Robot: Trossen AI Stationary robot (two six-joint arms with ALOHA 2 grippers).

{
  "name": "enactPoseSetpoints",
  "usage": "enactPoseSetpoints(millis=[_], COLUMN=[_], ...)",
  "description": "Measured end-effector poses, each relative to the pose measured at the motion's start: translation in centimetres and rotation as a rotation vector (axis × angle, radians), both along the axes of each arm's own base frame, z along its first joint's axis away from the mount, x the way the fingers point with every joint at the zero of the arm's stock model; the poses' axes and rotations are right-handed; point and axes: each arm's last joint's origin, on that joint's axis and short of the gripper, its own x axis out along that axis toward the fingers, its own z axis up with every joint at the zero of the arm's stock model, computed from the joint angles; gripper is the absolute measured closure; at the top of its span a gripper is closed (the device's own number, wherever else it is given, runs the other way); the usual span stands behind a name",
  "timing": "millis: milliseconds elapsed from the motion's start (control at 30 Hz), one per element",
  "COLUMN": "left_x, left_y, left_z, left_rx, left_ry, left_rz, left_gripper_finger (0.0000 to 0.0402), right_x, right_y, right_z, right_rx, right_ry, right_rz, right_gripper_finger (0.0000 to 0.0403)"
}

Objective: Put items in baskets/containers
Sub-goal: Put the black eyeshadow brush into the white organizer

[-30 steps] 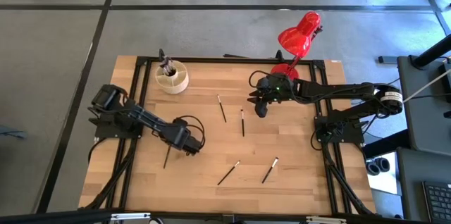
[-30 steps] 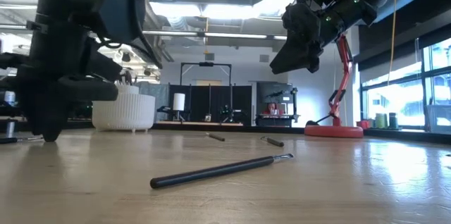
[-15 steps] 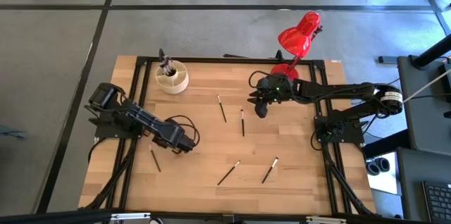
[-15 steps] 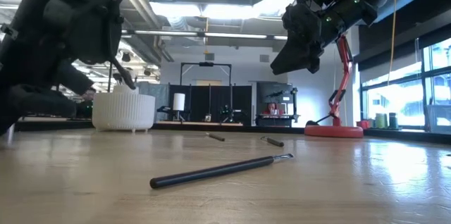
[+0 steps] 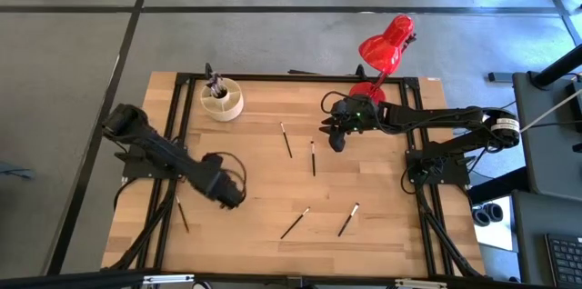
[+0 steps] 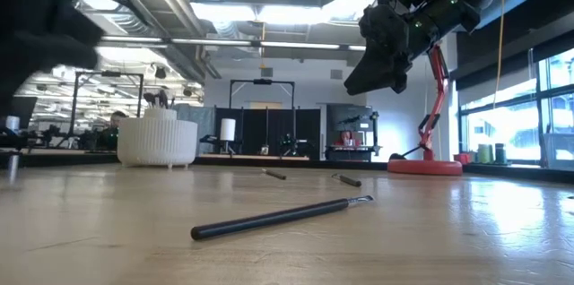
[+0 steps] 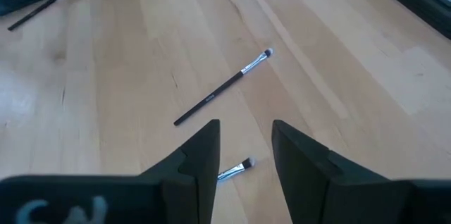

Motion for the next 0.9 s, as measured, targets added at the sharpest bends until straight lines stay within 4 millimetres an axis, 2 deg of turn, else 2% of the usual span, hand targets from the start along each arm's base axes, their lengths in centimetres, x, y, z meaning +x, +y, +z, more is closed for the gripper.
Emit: enactPoseSetpoints(millis=[200, 367, 500, 900], left_x=[-2.2, -3.7, -4.6, -6.4], left_y=[-4.6, -7.8, -8.6, -9.4], left_z=[-0.4, -0.9, -1.5, -3.8], left_rx=[-0.143, -0.222, -0.212, -0.194], left_ry=[0.037, 0.016, 0.09, 0.217], left_rz=[0.088, 0.132, 0.122, -0.023], left_gripper_finger=[0.0299, 0.0294, 0.0303, 0.0329], right_x=[0.0, 0.0, 0.0, 0.0], right_y=[0.0, 0.0, 0.0, 0.0], right_z=[-0.1, 0.0, -0.1, 0.0], right_rx=[0.0, 0.003, 0.014, 0.021], right_ry=[0.007, 0.006, 0.003, 0.001], right_rz=[0.001, -0.001, -0.008, -0.012], right_gripper_finger=[0.0274, 0.0274, 0.0274, 0.0274])
